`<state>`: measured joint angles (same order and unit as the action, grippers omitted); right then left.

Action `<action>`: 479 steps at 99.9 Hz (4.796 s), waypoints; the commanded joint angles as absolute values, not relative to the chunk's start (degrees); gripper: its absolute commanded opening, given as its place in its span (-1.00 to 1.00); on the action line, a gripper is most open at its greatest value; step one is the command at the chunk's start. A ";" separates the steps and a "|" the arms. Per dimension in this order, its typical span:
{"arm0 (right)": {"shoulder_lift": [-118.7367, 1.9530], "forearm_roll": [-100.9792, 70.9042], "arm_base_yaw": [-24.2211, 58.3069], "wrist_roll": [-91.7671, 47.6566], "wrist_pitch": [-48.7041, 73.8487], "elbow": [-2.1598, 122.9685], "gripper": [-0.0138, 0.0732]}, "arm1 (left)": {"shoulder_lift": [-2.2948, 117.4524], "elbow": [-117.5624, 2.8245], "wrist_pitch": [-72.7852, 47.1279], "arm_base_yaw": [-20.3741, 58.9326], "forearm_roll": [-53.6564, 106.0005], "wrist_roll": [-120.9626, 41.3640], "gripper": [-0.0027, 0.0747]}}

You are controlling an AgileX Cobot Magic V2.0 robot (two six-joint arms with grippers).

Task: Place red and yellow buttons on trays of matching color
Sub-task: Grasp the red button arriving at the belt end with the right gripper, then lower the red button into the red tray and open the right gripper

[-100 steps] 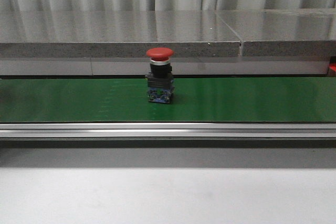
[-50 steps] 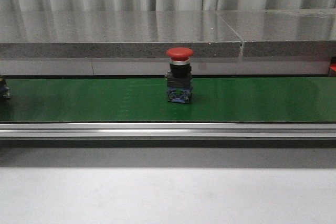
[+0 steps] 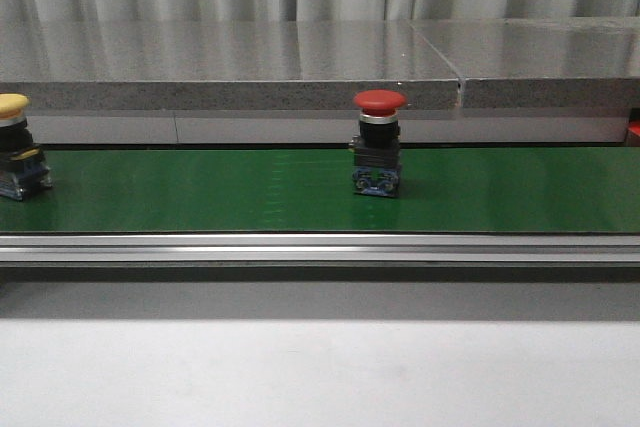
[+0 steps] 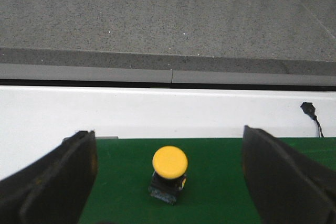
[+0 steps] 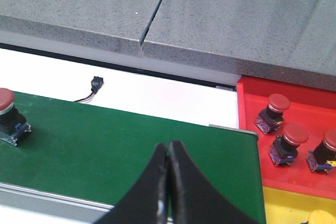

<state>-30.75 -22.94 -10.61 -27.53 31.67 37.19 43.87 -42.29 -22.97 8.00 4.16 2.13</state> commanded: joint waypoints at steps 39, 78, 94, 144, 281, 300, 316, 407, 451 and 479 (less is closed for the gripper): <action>-30.83 -23.53 -10.60 -27.97 28.01 38.65 -0.84 | 26.14 -31.15 -18.84 7.91 4.56 2.71 -0.98; -30.83 -23.58 -10.60 -27.97 28.95 38.65 -0.84 | 26.14 -31.15 -18.84 7.91 4.56 2.71 -0.98; -30.83 -23.64 -10.60 -27.97 32.10 38.65 -0.63 | 26.14 -31.15 -18.84 7.91 4.56 2.71 -0.98; -34.80 -26.83 -10.60 -27.92 34.06 39.75 0.77 | 26.14 -31.15 -18.84 7.91 4.56 2.71 -0.98; -86.98 -27.02 1.06 -27.97 28.04 59.64 -0.08 | 26.14 -31.15 -18.84 7.91 4.56 2.71 -0.98; -86.71 -27.02 -1.19 -27.97 34.80 65.41 -0.38 | 26.14 -31.15 -18.84 7.91 4.56 2.71 -0.98; -86.71 -26.12 -11.78 -27.93 44.46 78.94 -0.38 | 26.14 -31.15 -18.84 7.91 4.56 2.71 -0.98; -108.77 -26.98 -37.98 -27.27 35.92 97.23 -0.38 | 26.14 -31.15 -18.84 7.91 4.56 2.71 -0.98; -117.92 -27.00 -34.63 -27.27 35.15 108.03 -0.38 | 26.14 -31.15 -18.84 7.91 4.56 2.71 -0.98; -121.72 -26.22 -34.11 -27.32 33.16 108.89 -0.38 | 26.14 -31.15 -18.73 7.91 4.56 2.71 -0.98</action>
